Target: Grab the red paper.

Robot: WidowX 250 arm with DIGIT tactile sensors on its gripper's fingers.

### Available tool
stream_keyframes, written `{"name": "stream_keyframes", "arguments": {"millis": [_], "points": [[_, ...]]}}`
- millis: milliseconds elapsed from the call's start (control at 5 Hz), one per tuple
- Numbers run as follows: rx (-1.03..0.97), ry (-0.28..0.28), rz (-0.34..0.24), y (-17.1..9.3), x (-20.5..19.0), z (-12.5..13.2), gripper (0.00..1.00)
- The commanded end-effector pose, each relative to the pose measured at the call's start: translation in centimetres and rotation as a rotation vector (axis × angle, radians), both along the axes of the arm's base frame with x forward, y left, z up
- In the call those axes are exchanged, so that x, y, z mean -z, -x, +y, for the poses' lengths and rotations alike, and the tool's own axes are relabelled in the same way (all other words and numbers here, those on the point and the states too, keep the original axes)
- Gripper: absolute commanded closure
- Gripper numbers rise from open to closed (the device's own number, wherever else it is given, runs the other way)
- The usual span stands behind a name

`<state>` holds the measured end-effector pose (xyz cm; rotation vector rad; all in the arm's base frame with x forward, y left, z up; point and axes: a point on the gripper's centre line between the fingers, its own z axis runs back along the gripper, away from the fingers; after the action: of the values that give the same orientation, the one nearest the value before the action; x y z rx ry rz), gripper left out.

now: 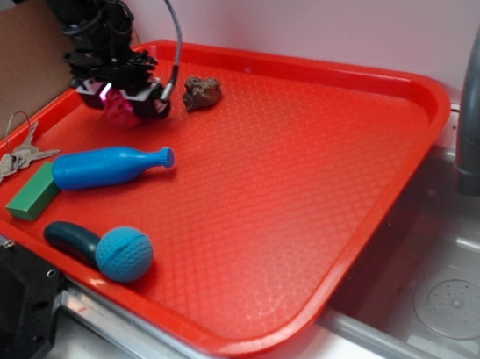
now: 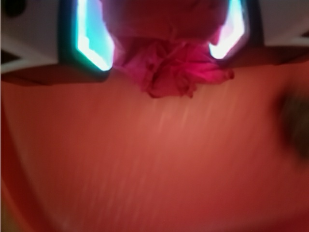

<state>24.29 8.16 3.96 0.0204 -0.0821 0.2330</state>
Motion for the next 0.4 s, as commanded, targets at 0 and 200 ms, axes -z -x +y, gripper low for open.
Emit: {"name": "stream_keyframes", "arguments": {"millis": [0,200], "points": [[0.010,-0.007,0.012,2.8,-9.1,-3.1,1.00],[0.071,-0.025,0.073,3.5,-10.3,-6.2,1.00]]}}
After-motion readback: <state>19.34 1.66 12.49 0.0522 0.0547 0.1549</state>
